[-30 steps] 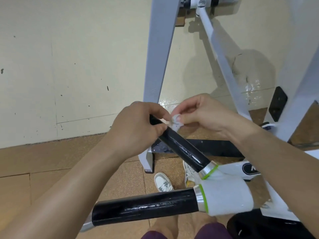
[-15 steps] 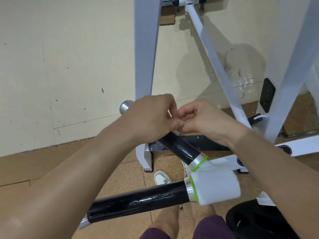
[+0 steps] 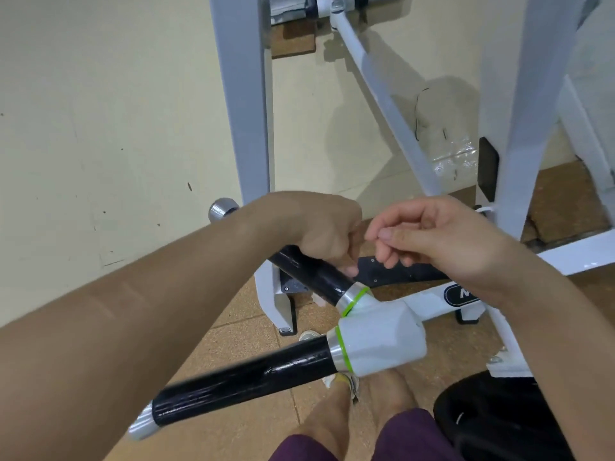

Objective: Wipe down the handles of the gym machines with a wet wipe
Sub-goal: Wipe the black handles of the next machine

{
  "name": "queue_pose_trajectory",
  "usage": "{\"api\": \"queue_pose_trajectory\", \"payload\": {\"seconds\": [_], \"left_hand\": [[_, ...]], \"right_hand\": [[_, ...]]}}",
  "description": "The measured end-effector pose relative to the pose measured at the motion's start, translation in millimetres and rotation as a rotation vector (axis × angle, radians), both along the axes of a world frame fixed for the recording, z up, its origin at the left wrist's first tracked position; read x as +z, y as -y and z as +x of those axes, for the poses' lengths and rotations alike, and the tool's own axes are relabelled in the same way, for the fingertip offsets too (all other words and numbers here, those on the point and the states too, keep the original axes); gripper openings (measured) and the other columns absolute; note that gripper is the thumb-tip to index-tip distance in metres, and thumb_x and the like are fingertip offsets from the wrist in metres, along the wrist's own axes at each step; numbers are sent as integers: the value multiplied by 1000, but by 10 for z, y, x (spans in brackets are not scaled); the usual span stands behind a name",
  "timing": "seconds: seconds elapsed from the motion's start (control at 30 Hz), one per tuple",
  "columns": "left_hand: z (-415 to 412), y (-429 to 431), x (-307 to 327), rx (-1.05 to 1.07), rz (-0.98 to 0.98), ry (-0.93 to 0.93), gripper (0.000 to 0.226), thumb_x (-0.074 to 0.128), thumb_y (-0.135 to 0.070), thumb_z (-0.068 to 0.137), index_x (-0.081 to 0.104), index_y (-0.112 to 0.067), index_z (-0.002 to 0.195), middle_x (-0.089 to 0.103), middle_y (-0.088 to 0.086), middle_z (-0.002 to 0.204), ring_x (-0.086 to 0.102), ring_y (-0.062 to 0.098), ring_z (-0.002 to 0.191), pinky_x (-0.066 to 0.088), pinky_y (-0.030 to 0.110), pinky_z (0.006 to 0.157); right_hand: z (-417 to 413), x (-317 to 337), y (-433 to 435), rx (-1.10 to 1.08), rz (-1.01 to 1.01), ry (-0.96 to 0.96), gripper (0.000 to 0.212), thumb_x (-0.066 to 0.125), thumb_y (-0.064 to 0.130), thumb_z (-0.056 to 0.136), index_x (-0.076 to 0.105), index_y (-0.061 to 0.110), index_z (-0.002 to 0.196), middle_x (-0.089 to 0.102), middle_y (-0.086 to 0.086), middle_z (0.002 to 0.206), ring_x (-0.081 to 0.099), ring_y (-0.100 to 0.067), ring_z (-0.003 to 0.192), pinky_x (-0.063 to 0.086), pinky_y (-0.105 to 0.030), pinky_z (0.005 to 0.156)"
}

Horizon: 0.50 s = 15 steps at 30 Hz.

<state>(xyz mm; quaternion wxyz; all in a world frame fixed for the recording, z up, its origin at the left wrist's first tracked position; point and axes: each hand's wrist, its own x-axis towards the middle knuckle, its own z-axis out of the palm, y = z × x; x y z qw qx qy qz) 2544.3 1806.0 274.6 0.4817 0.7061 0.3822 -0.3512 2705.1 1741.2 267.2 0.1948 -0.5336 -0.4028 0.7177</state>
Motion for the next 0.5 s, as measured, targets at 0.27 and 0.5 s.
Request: {"api": "queue_pose_trajectory", "payload": {"seconds": [0.27,0.5], "left_hand": [[-184,137,64,207,135,175,9,70,-35,83,73,-27,81,67,-13,70,58,4,70,44,19,65],[24,341,138,316,22,327,8,77,-25,77,76,-20,83,69,-12,70,61,2,69,48,17,70]], "right_hand": [[24,-30,127,-201,-40,47,27,47,-5,90,68,8,78,58,-4,55,51,-13,52,38,-26,55],[-40,3,183,-219,-45,83,24,48,-4,89,67,8,79,55,-1,52,49,-11,50,38,-30,58]]}}
